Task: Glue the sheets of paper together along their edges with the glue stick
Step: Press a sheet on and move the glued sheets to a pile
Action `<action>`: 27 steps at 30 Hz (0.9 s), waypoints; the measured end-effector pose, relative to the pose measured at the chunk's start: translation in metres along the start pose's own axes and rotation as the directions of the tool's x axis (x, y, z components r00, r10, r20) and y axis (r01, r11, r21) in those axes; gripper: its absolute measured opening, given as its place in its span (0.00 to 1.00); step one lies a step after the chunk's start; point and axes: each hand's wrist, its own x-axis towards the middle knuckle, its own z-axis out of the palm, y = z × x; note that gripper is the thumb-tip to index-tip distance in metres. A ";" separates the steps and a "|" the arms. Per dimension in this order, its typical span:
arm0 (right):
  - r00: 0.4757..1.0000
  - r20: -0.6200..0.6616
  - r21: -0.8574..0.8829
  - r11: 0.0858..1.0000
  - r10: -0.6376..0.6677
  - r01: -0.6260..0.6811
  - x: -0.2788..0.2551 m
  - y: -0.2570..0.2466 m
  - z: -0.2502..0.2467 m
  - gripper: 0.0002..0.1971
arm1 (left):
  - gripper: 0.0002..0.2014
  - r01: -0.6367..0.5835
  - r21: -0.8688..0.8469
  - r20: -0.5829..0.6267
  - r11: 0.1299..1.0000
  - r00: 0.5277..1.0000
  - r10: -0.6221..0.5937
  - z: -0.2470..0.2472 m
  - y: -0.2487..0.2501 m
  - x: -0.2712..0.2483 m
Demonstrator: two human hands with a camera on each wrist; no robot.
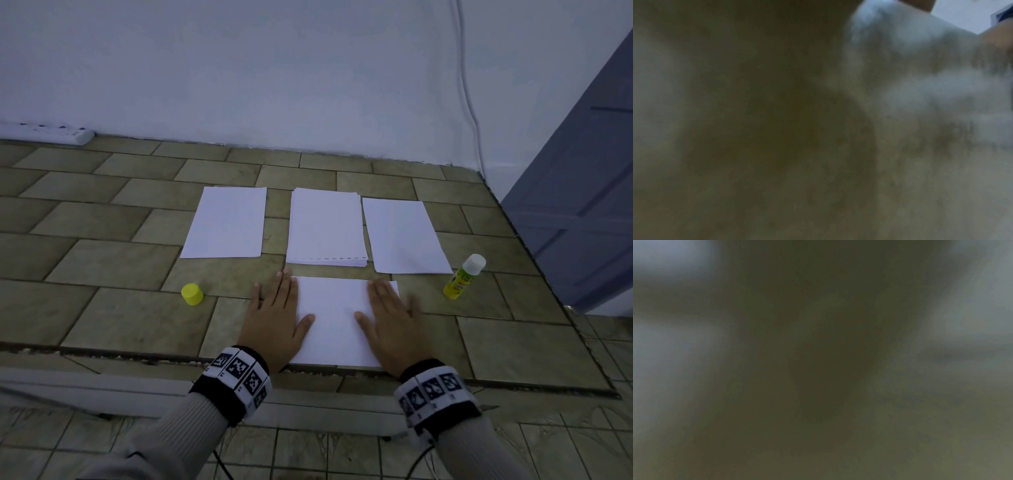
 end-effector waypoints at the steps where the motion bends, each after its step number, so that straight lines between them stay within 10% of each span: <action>1: 0.999 0.005 -0.007 0.999 0.036 -0.036 -0.003 0.010 -0.003 0.55 | 0.50 -0.003 0.004 -0.003 1.000 1.000 0.003 0.000 0.000 0.000; 8: 0.988 -0.016 -0.037 0.988 0.151 -0.152 -0.004 0.007 -0.014 0.59 | 0.52 -0.005 0.011 -0.010 1.000 1.000 0.005 -0.002 0.001 0.000; 17: 0.994 -0.018 0.073 0.992 -0.106 0.107 0.013 -0.049 0.008 0.56 | 0.43 0.004 -0.009 0.033 1.000 0.999 -0.004 0.001 -0.001 0.000; 27: 0.987 -0.034 -0.021 0.987 0.156 -0.157 0.005 0.003 -0.003 0.49 | 0.46 0.000 0.003 -0.025 1.000 1.000 0.000 0.001 0.000 -0.001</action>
